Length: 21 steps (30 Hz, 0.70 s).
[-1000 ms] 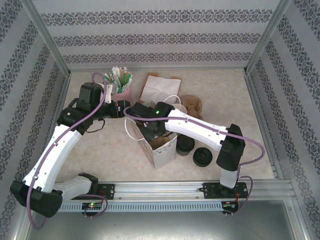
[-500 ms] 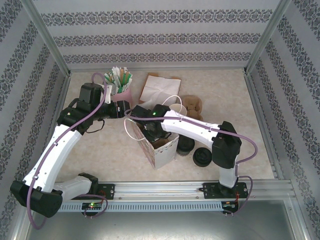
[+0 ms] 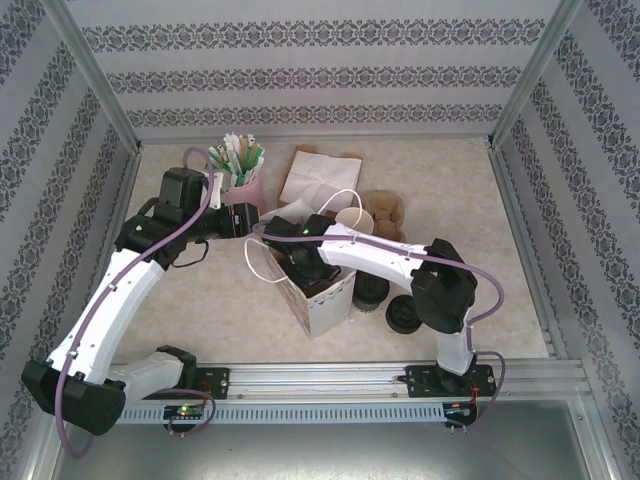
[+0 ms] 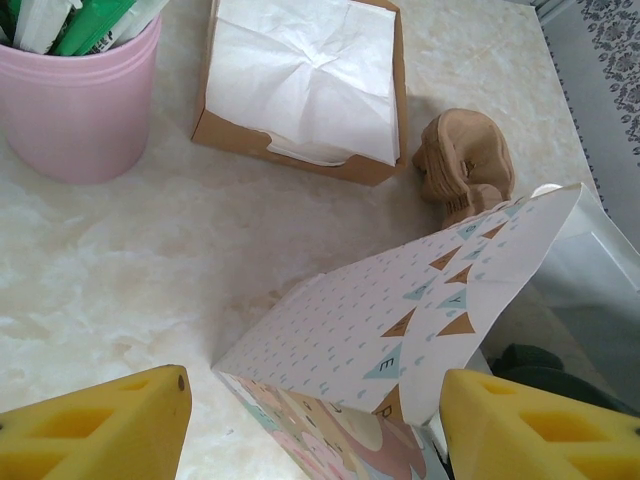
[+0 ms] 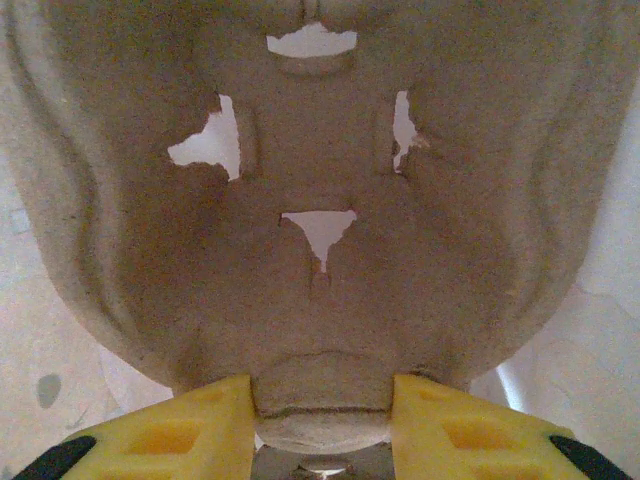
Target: Pack the takeout coffee
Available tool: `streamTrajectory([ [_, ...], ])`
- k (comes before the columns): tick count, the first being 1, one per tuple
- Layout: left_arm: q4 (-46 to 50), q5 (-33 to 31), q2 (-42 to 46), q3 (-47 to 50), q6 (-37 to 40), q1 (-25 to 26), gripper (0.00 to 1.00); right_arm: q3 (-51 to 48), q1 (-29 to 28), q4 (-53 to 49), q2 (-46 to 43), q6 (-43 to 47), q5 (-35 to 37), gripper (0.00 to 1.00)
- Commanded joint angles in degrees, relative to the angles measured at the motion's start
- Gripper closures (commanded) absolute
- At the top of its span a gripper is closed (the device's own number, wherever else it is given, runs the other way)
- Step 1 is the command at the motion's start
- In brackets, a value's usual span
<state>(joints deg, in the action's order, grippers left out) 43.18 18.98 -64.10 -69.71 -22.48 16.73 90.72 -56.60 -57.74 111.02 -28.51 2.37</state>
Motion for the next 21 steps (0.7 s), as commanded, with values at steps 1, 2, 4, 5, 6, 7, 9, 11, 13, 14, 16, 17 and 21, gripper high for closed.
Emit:
streamTrajectory([
  [1,-0.3,1.9,1.7,0.6,-0.2,-0.4,0.32,-1.2,0.3,0.3,2.1,0.5,-0.8,0.61],
  [2,-0.3,1.9,1.7,0.7,-0.2,-0.4,0.32,-1.3,0.3,0.4,2.2,0.4,-0.7,0.6],
  [4,-0.3,2.0,1.8,0.9,-0.3,-0.4,0.32,-1.8,0.3,0.6,2.7,0.4,-0.6,0.6],
  [5,-0.3,2.0,1.8,0.9,-0.3,-0.4,0.32,-1.9,0.3,0.8,2.9,0.3,-0.6,0.6],
  [6,-0.3,2.1,1.8,0.8,-0.3,-0.4,0.32,-2.2,0.4,0.9,3.3,0.3,-0.7,0.59],
  [7,-0.3,2.2,1.9,0.8,-0.4,-0.4,0.32,-2.4,0.4,1.0,3.6,0.3,-0.5,0.59],
  [9,-0.5,2.3,2.0,0.9,-0.5,-0.4,0.32,-2.9,0.4,1.2,4.3,0.2,-0.4,0.58],
  [11,-0.5,2.3,2.1,0.9,-0.5,-0.5,0.32,-3.5,0.4,1.6,4.7,-0.1,-0.5,0.58],
  [13,-0.3,2.3,2.2,0.9,-0.6,-0.4,0.32,-4.3,0.4,2.3,5.0,-0.4,-0.8,0.58],
  [14,-0.3,2.2,2.4,0.9,-0.6,-0.4,0.32,-4.6,0.4,2.6,5.0,-0.6,-0.9,0.58],
  [16,-0.4,2.2,2.5,1.1,-0.7,-0.4,0.32,-5.1,0.4,3.2,5.2,-0.8,-1.0,0.57],
  [17,-0.5,2.3,2.6,1.2,-0.9,-0.4,0.32,-5.3,0.4,3.4,5.2,-0.9,-1.0,0.57],
  [21,-0.5,2.6,3.0,1.5,-1.1,-0.4,0.32,-6.4,0.4,4.7,5.6,-1.5,-1.4,0.56],
])
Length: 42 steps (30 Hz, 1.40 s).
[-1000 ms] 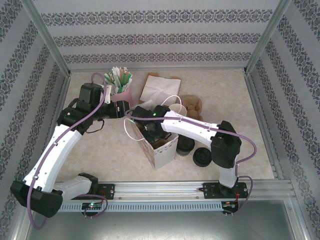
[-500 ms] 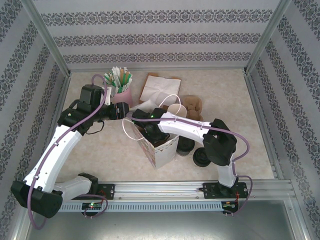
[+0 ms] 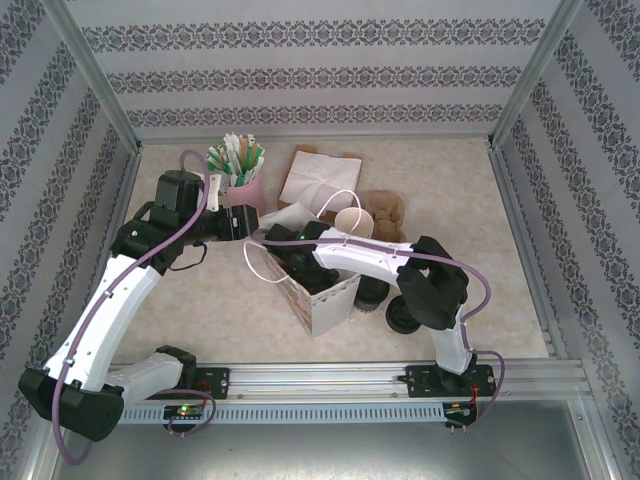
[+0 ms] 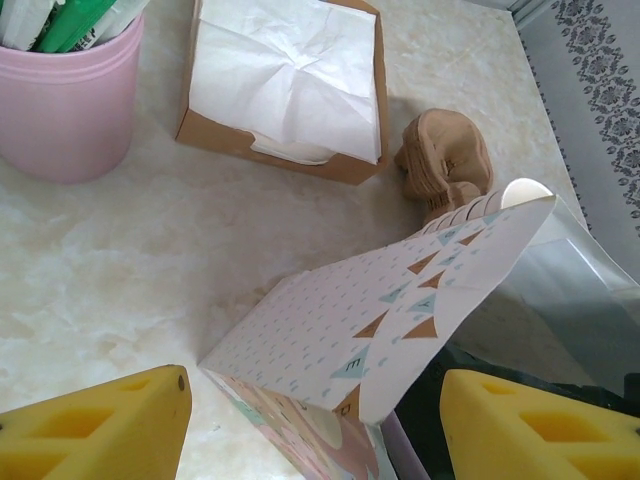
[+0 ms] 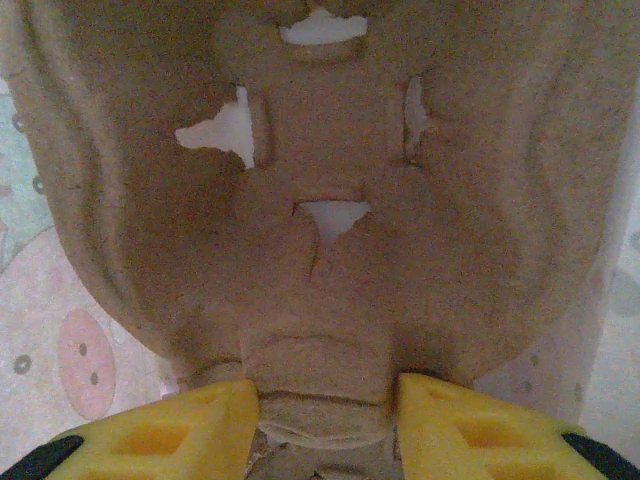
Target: Pack the takeout coffee
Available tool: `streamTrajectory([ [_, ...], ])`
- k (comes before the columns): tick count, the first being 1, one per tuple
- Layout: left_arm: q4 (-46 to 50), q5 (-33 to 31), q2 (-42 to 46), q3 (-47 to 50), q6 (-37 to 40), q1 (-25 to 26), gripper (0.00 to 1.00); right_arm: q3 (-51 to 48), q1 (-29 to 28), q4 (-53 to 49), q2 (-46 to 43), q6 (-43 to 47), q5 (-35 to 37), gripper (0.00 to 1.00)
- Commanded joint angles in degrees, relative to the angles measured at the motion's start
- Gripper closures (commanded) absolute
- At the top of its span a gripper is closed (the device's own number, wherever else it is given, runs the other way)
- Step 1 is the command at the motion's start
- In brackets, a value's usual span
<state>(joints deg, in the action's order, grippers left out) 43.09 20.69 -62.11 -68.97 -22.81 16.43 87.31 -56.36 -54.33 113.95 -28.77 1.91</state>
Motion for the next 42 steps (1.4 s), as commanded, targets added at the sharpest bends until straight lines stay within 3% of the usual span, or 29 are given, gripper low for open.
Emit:
streamTrajectory([
  [1,-0.4,0.8,1.2,0.7,-0.8,-0.1,0.32,-3.1,0.1,1.5,2.7,-1.3,-1.0,0.56],
  [8,-0.4,0.6,1.8,1.2,-1.2,-0.1,0.33,-2.5,0.0,1.3,-1.0,-2.6,0.9,0.52],
  [24,0.0,0.2,2.3,1.9,-1.9,-0.1,0.33,3.4,-1.3,-1.5,-11.3,-4.0,3.6,0.27],
  [30,0.1,0.3,2.5,2.2,-2.2,-0.1,0.33,5.0,-2.1,-2.5,-13.6,-3.6,4.7,0.27],
  [37,0.1,0.1,2.5,2.6,-2.3,-0.1,0.33,5.8,-2.7,-3.3,-15.1,-3.4,5.2,0.41],
  [42,0.0,0.2,2.3,2.6,-2.2,-0.1,0.35,6.4,-3.1,-3.7,-15.5,-3.0,5.7,0.43],
])
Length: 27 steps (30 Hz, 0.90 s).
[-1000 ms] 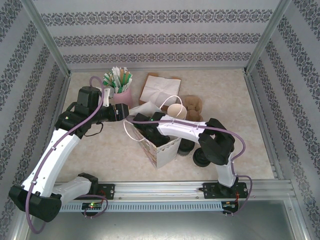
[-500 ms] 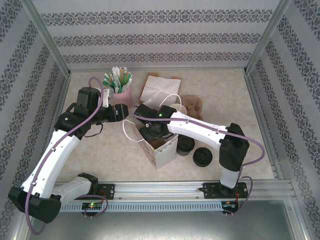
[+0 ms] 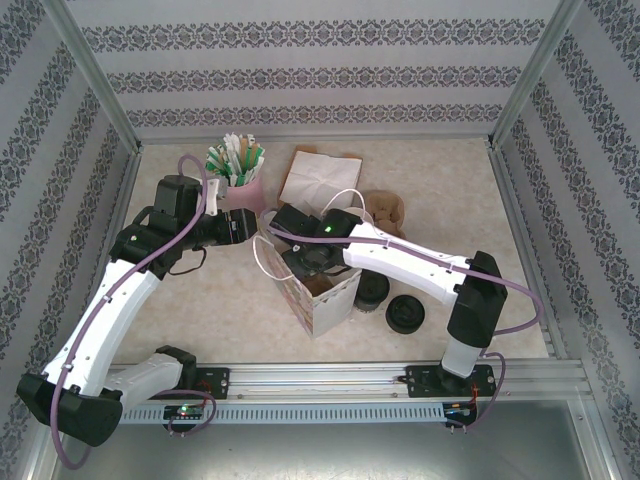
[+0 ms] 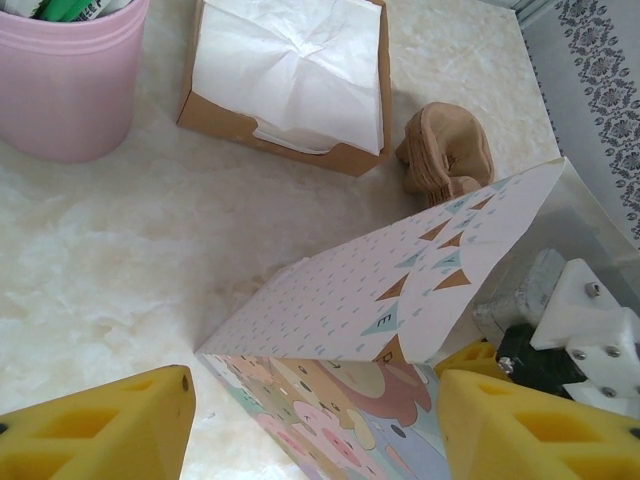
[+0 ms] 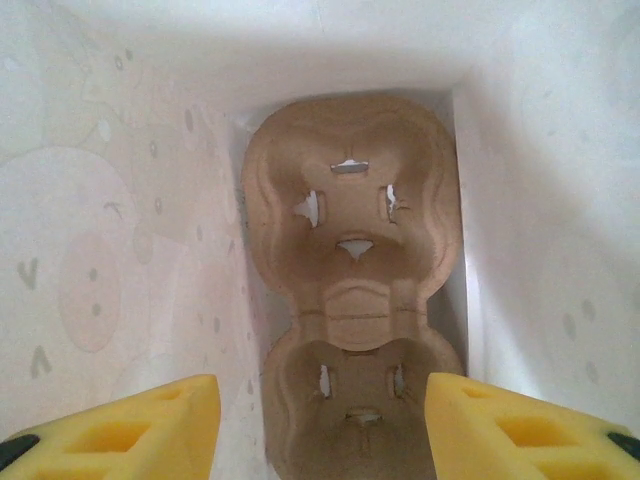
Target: Pack the takeout coffee
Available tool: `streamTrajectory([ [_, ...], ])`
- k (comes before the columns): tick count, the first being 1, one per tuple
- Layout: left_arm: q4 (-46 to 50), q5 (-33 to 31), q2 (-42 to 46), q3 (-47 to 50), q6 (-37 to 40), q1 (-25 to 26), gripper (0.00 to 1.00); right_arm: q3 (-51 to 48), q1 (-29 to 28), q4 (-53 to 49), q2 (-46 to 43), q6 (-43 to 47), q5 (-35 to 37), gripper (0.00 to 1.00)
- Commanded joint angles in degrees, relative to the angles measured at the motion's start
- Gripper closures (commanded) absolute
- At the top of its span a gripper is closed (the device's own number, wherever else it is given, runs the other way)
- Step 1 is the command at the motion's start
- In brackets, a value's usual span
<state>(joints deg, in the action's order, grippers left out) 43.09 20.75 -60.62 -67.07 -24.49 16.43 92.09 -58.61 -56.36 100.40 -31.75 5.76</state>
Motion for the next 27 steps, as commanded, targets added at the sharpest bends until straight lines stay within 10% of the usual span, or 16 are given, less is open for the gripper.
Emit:
streamTrajectory([
  [1,0.1,0.0,0.9,0.6,-0.6,-0.1,0.35,1.8,-0.9,-1.9,-1.9,0.0,1.8,0.43],
  [27,0.9,-0.2,1.3,0.3,-2.2,0.0,0.4,-0.4,-1.9,-0.2,-6.2,0.6,3.6,0.42],
])
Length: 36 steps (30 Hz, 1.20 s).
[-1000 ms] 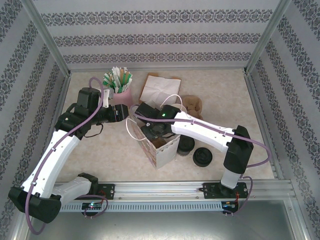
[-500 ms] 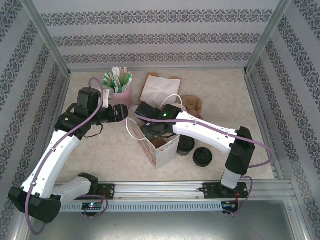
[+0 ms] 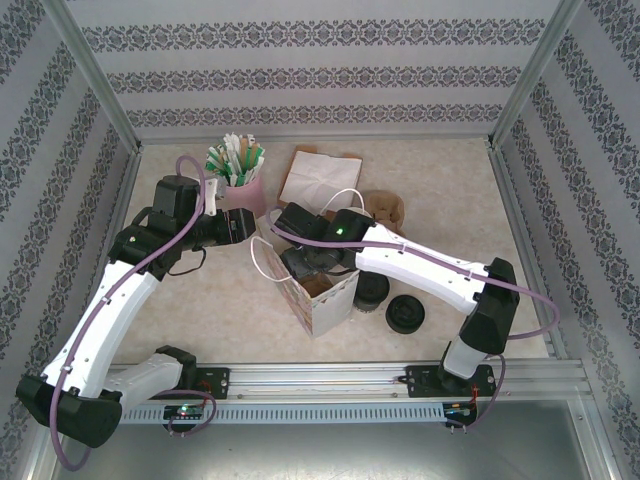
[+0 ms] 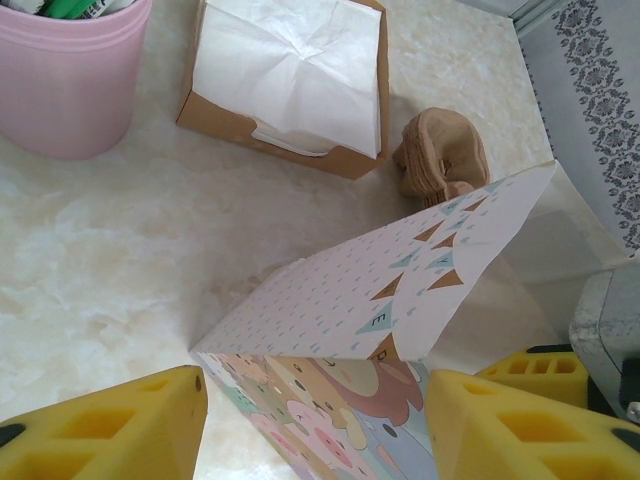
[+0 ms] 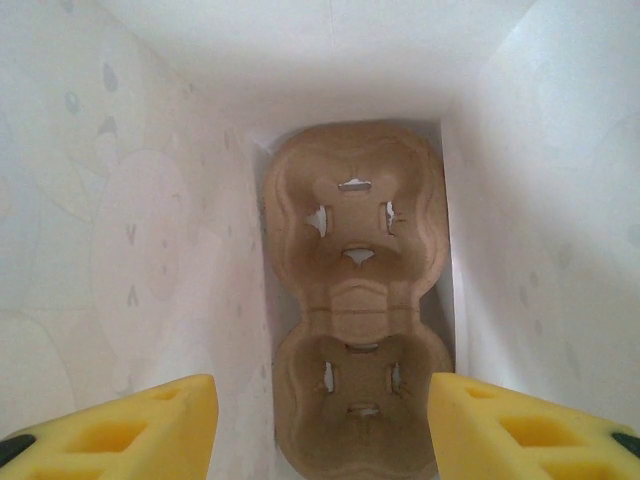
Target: Pack the takeout coffee
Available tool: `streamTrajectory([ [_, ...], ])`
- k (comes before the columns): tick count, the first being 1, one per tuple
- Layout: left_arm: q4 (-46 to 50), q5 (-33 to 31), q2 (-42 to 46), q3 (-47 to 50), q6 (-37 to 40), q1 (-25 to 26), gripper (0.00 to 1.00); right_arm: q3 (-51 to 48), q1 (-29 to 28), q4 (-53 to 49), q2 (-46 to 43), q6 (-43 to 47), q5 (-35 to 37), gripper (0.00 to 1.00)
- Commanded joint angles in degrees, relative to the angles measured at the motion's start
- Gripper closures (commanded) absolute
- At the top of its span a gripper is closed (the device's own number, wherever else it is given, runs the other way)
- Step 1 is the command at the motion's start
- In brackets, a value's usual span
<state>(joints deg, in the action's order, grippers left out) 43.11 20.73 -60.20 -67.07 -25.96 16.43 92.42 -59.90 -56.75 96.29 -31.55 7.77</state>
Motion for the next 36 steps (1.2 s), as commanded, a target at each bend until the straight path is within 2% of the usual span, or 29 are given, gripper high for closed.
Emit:
streamTrajectory([
  [1,0.8,-0.1,0.8,0.2,-0.6,0.1,0.4,-1.0,-0.7,0.5,-2.3,0.5,1.6,0.42],
  [18,0.2,-0.1,-0.4,0.0,0.0,0.0,0.44,-2.3,-1.2,2.8,-6.1,0.8,2.5,0.47],
  [28,-0.6,0.4,-1.1,-0.1,-0.1,0.1,0.44,-1.2,-1.8,4.3,-11.3,2.0,3.6,0.42],
  [36,-1.6,0.3,-1.4,0.2,-0.5,0.1,0.44,-0.7,-2.0,5.9,-18.6,3.4,5.4,0.39],
])
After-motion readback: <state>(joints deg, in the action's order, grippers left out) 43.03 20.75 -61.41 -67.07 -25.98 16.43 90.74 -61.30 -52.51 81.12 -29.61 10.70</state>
